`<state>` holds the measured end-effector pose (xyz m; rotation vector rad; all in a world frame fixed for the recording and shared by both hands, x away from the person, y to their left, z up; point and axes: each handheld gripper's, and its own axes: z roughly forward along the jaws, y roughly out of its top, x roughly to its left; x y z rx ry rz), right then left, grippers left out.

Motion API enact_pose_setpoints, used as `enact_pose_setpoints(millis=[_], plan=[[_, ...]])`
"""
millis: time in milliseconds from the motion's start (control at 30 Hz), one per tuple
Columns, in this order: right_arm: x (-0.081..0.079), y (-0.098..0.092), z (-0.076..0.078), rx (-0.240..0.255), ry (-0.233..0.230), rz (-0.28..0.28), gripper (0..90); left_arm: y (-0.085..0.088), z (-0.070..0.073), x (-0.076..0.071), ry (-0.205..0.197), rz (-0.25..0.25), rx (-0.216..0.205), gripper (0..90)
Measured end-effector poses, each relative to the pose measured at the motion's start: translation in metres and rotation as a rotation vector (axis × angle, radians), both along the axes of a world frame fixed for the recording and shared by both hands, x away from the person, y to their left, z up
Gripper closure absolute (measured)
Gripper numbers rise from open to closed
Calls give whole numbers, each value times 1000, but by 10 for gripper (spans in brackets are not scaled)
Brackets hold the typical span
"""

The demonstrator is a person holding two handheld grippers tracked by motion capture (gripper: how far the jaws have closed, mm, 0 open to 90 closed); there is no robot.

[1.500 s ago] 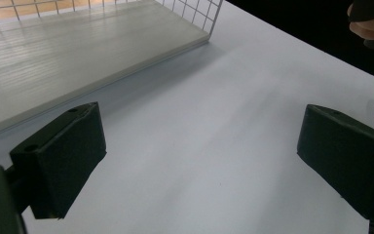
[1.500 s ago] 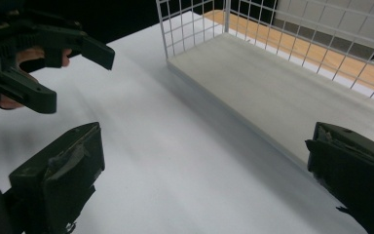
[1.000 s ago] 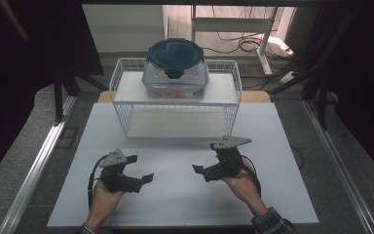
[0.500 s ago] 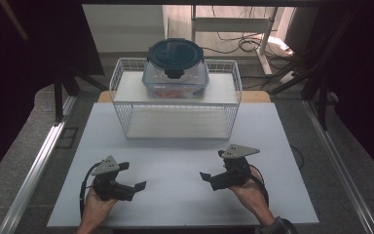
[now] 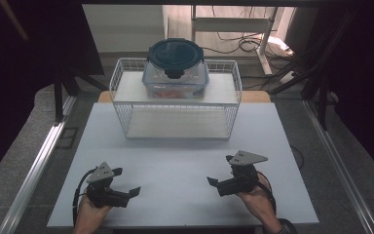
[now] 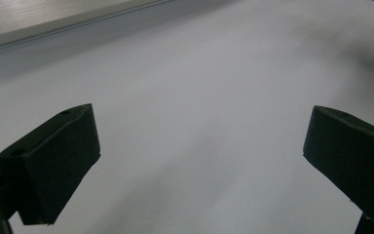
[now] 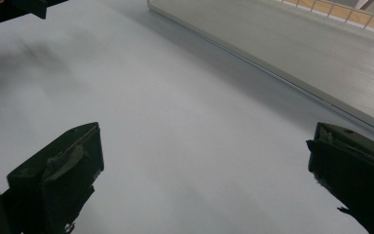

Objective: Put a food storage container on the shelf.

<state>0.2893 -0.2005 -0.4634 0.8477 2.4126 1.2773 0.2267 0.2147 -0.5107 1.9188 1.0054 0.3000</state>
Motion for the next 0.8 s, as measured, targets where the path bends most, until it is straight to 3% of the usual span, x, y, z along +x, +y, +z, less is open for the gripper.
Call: enact_pose_setpoints(millis=[467,800], plan=[[-12,-19,-6,-5,-6,-37,0,7,-9,-14,18,24,50,0],[-18,-28,-15,-41,-11,-61,0,15,-17,-22,40,33,41,0]])
